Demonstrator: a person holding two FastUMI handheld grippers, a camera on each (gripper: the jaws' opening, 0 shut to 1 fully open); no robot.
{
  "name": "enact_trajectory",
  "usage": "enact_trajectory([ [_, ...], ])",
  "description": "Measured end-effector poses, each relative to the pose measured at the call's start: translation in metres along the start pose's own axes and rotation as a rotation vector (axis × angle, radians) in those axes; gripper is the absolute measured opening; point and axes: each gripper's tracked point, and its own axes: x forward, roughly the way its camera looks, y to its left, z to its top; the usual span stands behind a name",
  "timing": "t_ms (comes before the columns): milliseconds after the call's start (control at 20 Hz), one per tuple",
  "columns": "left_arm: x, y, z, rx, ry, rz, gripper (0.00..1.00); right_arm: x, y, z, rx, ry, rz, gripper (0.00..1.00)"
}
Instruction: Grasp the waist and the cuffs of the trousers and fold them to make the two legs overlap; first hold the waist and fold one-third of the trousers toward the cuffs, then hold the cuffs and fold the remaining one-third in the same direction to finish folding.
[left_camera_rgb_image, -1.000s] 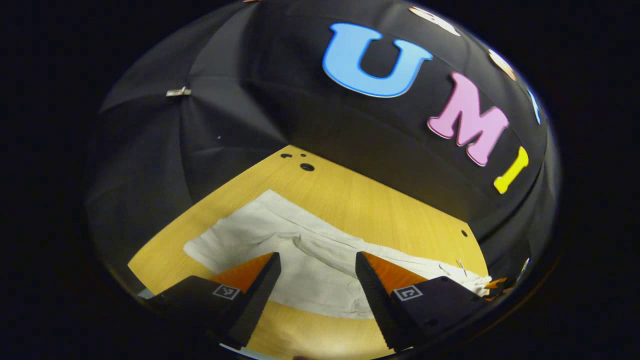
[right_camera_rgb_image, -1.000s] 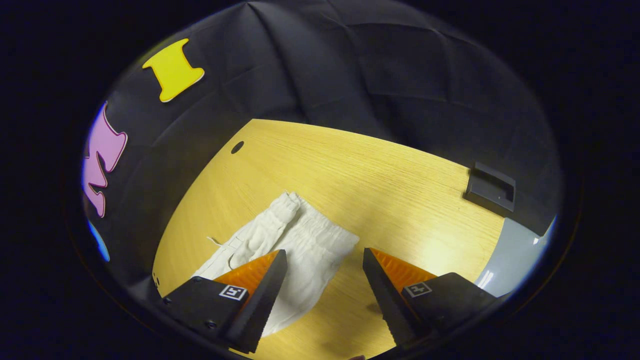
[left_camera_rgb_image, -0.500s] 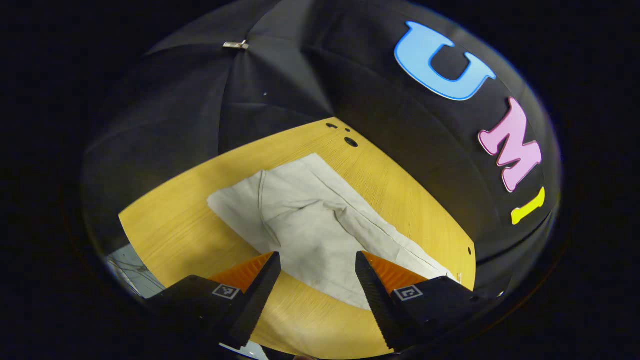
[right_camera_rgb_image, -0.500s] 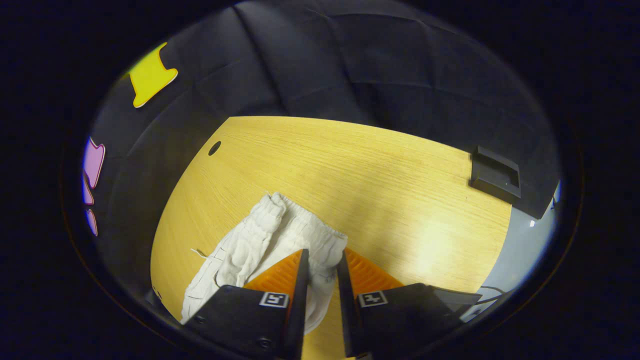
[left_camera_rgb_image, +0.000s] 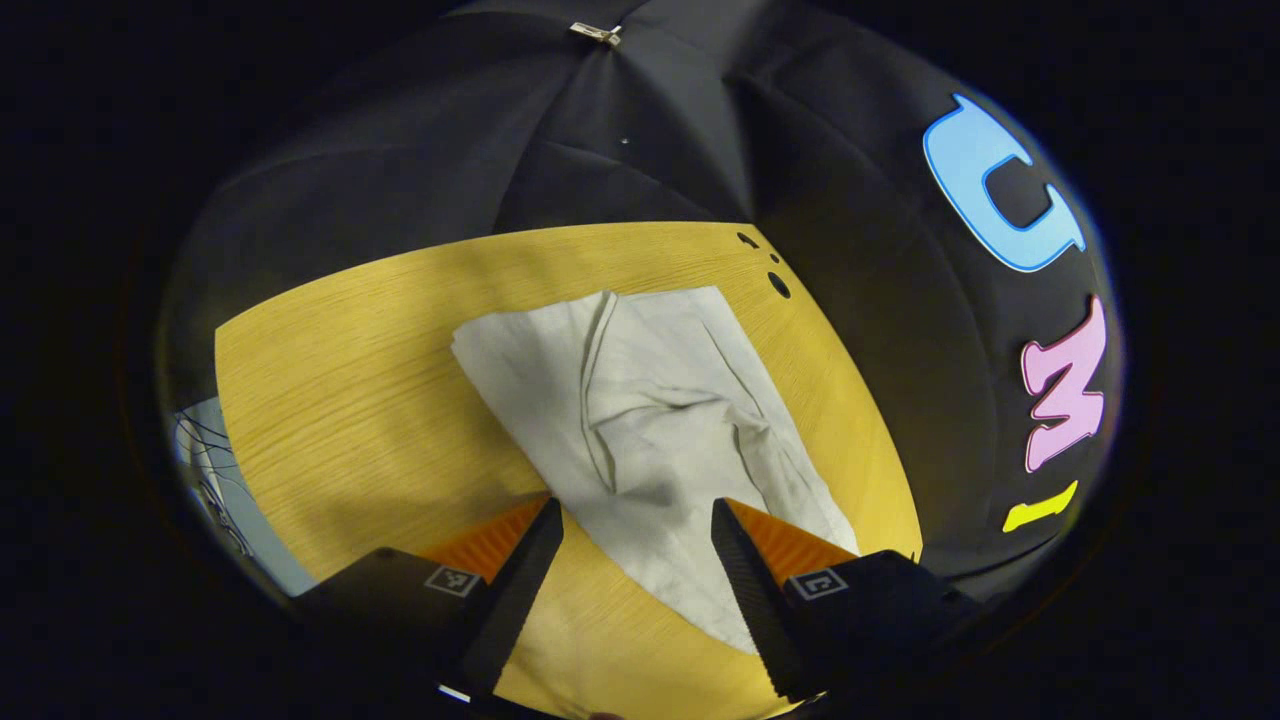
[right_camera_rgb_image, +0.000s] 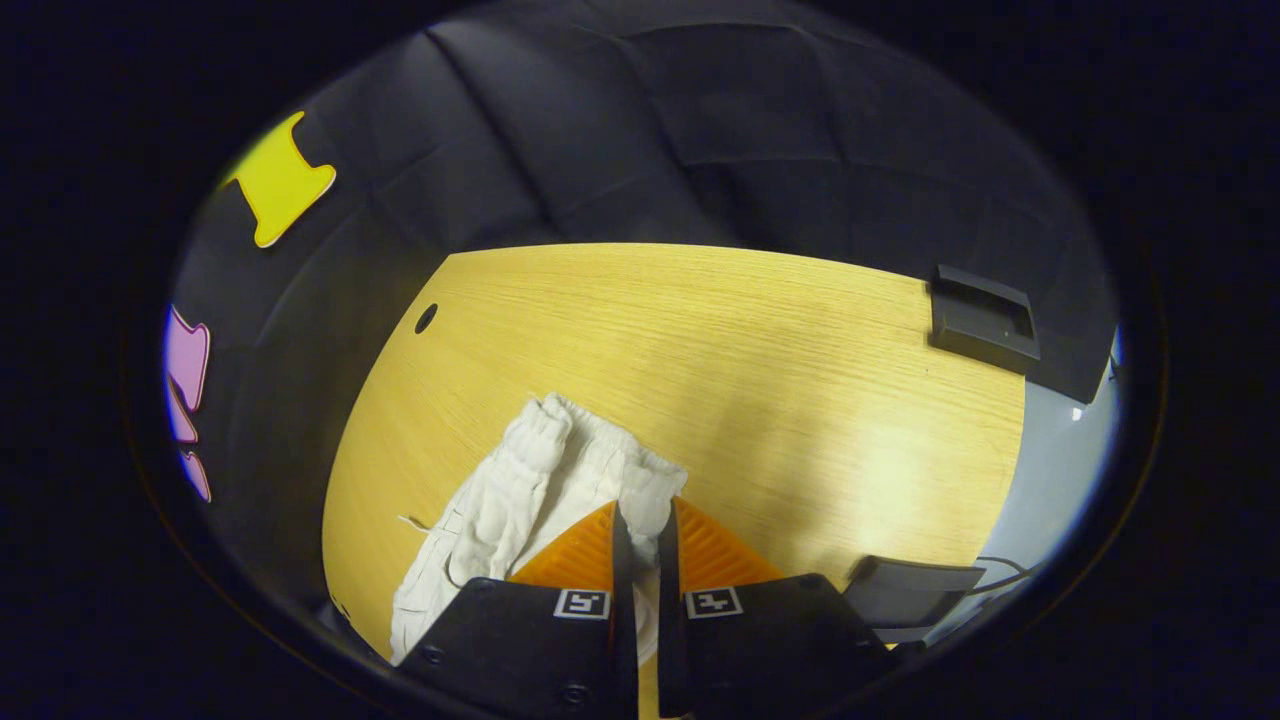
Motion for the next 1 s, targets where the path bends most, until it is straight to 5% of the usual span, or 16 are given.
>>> enact_trajectory([
  [450,0.035,-0.025,0.014,0.108,0.021,0.019,0.96,0.0,-0.001,0.0,-0.011,0.003,0.015,0.12],
  [550,0.051,-0.02,0.02,0.104,0.028,0.063,0.85,0.0,0.0,0.001,-0.009,0.002,0.023,0.12],
  [700,0.058,-0.023,0.018,0.059,0.042,0.039,0.25,0.0,0.001,0.001,0.001,-0.003,0.033,0.12],
  [1000,0.047,-0.018,0.012,-0.029,0.044,0.005,0.1,-0.012,0.007,0.008,0.047,-0.027,0.098,0.12],
])
